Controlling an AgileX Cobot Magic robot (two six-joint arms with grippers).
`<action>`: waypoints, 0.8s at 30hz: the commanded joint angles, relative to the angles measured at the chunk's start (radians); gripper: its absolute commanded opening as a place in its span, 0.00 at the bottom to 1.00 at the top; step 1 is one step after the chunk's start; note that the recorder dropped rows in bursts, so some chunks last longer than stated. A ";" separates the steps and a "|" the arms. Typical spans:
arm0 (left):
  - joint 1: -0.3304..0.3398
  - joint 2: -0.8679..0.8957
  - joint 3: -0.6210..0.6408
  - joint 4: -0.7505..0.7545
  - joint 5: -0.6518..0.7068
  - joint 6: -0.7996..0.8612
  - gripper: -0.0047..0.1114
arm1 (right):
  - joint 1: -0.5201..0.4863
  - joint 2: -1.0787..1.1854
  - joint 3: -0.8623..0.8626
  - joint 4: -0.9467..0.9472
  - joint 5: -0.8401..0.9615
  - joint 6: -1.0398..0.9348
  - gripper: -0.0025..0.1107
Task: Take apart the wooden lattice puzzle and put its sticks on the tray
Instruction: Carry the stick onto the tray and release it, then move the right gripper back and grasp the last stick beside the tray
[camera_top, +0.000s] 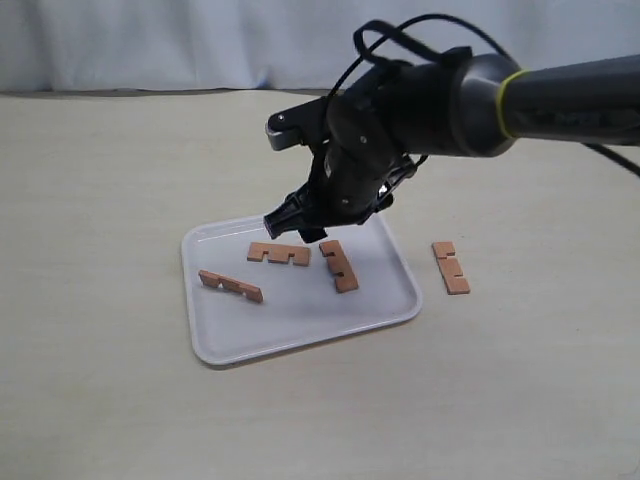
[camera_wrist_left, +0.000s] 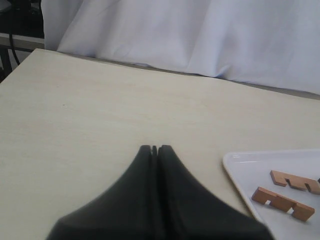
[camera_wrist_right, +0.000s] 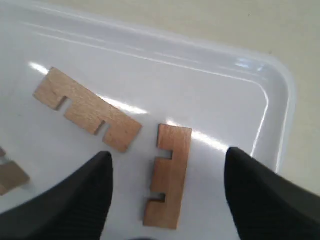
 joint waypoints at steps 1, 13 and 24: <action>-0.007 -0.002 0.002 -0.001 -0.011 -0.003 0.04 | -0.006 -0.107 -0.005 -0.045 0.113 -0.048 0.56; -0.007 -0.002 0.002 -0.001 -0.011 -0.003 0.04 | -0.312 -0.203 0.328 0.041 -0.074 -0.077 0.56; -0.007 -0.002 0.002 -0.001 -0.011 -0.003 0.04 | -0.329 -0.046 0.299 0.053 -0.180 -0.077 0.53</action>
